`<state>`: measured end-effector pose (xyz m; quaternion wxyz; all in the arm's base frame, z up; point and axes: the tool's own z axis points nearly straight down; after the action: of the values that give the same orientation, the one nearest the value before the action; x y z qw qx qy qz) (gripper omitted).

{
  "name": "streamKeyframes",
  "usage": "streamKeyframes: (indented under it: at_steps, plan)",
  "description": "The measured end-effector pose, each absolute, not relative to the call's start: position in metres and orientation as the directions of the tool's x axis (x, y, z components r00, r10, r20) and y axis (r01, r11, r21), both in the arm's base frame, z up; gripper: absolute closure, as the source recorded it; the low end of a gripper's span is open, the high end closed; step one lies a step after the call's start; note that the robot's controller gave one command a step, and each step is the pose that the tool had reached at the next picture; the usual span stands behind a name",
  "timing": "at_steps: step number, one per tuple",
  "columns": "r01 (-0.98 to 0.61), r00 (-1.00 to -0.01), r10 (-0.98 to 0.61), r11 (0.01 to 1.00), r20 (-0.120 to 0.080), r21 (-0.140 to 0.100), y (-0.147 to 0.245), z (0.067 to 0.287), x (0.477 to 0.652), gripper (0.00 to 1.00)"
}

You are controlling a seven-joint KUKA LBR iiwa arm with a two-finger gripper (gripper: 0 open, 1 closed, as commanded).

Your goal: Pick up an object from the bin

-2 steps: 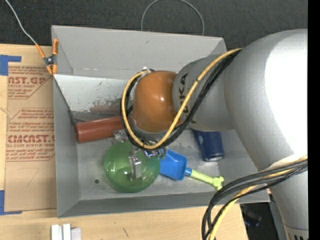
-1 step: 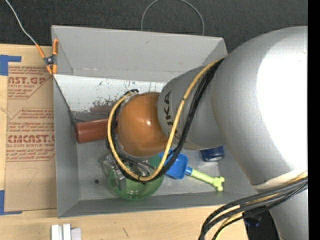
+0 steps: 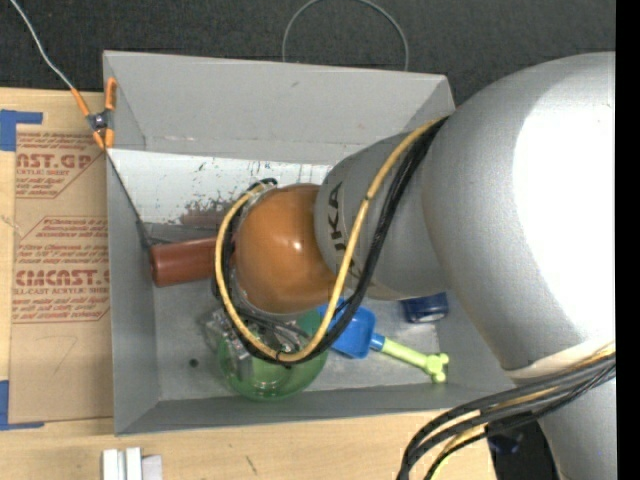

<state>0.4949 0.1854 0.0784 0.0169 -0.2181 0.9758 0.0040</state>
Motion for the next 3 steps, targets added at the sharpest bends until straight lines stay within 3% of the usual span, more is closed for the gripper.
streamKeyframes:
  at_steps: [3]
  plan:
    - [-0.425, -0.905, -0.424, 0.905, -0.029, 0.001, 0.185, 0.115, 0.493, 1.00]
